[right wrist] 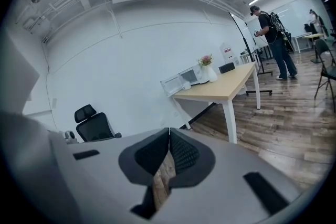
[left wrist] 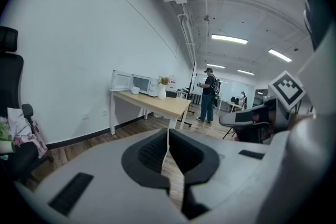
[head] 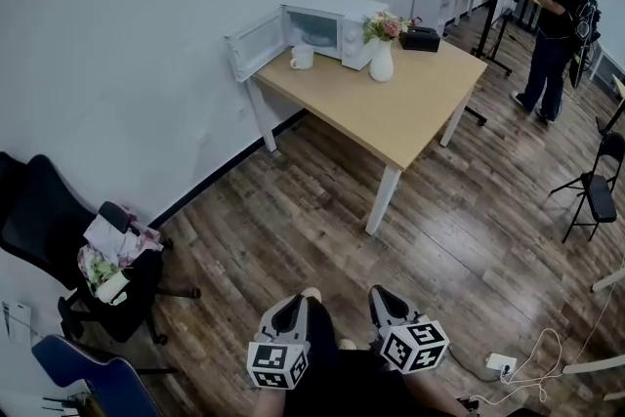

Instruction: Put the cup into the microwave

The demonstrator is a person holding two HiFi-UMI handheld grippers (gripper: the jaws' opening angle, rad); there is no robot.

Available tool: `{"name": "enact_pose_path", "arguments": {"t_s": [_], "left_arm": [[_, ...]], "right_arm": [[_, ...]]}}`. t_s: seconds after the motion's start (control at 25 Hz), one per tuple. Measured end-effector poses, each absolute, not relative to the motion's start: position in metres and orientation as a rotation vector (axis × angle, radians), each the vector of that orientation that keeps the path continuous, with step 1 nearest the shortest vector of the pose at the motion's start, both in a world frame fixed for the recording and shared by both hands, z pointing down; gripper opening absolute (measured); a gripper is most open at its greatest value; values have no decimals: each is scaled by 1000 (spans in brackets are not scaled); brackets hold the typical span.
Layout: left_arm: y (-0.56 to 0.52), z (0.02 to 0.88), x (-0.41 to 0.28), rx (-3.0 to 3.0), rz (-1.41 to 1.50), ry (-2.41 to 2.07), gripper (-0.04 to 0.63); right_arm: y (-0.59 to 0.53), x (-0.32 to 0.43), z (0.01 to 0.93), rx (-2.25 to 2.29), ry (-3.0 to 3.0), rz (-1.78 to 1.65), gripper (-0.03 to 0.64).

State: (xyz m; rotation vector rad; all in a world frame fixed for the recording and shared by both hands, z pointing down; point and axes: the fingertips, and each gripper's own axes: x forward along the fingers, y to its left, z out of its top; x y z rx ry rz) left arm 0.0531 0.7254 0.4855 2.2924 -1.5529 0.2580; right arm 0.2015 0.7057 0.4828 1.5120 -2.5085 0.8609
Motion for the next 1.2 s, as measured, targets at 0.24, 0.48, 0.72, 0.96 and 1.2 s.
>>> {"name": "enact_pose_path", "arguments": {"t_s": [0.24, 0.48, 0.72, 0.96, 1.2], "left_arm": [[719, 489, 51, 2288, 256, -1549, 11], [702, 486, 48, 2295, 253, -1552, 11], [671, 483, 45, 2312, 270, -1538, 11], [627, 484, 42, 2310, 281, -1529, 11], [581, 480, 30, 2288, 278, -1538, 11]], "right_arm": [[700, 198, 484, 1513, -2511, 851, -6], [681, 194, 477, 1521, -2532, 814, -4], [650, 175, 469, 1471, -2582, 775, 203], [607, 165, 469, 1436, -2588, 766, 312], [558, 158, 469, 1420, -2565, 749, 362]]}}
